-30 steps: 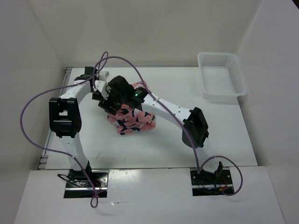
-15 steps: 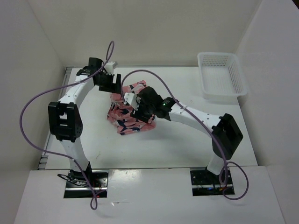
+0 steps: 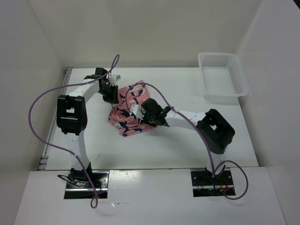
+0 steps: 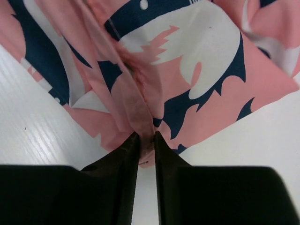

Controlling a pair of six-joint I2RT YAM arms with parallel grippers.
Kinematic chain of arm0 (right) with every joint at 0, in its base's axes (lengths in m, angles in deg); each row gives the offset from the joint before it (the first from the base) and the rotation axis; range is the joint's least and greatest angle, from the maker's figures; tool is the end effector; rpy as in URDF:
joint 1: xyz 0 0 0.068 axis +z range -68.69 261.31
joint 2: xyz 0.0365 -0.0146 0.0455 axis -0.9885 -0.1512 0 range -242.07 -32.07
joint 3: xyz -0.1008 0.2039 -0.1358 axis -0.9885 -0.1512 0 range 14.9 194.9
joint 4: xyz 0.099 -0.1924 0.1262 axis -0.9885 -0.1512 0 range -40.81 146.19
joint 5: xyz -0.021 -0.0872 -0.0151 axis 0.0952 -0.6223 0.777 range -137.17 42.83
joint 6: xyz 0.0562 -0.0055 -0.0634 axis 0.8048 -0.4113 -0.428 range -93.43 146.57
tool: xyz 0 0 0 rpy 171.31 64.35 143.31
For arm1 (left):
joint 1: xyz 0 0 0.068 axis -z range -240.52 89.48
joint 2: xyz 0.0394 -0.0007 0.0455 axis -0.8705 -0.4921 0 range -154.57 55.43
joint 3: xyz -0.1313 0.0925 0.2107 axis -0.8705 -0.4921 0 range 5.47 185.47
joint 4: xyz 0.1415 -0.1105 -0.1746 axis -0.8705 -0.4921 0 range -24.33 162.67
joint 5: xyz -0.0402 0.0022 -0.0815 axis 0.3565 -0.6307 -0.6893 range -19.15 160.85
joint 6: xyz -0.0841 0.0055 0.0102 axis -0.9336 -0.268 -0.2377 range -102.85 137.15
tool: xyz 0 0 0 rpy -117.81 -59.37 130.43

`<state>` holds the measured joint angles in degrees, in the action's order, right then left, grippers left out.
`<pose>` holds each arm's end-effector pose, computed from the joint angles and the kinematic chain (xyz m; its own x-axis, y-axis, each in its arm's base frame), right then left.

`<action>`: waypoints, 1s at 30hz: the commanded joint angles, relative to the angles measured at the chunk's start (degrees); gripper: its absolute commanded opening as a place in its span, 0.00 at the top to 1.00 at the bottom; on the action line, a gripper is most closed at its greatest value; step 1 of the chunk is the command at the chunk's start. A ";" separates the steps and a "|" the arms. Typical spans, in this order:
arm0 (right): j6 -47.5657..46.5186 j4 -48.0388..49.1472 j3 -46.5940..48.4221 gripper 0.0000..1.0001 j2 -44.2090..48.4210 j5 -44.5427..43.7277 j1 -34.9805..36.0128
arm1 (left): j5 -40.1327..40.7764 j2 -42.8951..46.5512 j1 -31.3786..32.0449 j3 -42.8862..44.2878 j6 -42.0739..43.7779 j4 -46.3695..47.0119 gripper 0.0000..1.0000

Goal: Fold and stack the shorts
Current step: Fold the shorts

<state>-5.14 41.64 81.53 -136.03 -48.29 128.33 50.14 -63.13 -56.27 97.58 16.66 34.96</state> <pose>0.2707 0.2882 0.1511 -0.0760 -0.8525 -0.5172 -0.8972 0.2848 -0.3376 0.4373 -0.0589 0.1586 -0.8994 0.0588 -0.4331 0.2153 0.9219 -0.3220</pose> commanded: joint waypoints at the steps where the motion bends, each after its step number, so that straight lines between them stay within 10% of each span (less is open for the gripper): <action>1: 0.24 6.02 -1.77 0.78 -1.33 -3.26 0.00 | -3.89 -0.27 -0.12 0.96 0.49 -1.84 0.79; 5: -0.29 6.02 -1.77 0.99 -1.33 -3.88 0.00 | -2.15 -0.79 -0.12 0.96 0.49 -1.23 1.00; 24: -7.23 -5.05 -8.28 1.00 10.18 7.63 0.00 | 2.79 -3.78 0.58 8.70 0.49 2.65 0.89; 28: -3.99 -8.83 -2.84 0.48 10.80 13.50 0.00 | 4.18 -3.78 0.58 6.85 0.49 3.17 0.69; 30: 0.49 -8.83 1.47 0.43 12.98 14.56 0.00 | 4.97 -2.91 0.58 7.54 0.49 2.56 0.55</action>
<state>-9.27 33.77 76.19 -127.86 -38.26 128.35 54.09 -66.56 -55.44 104.69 16.88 37.30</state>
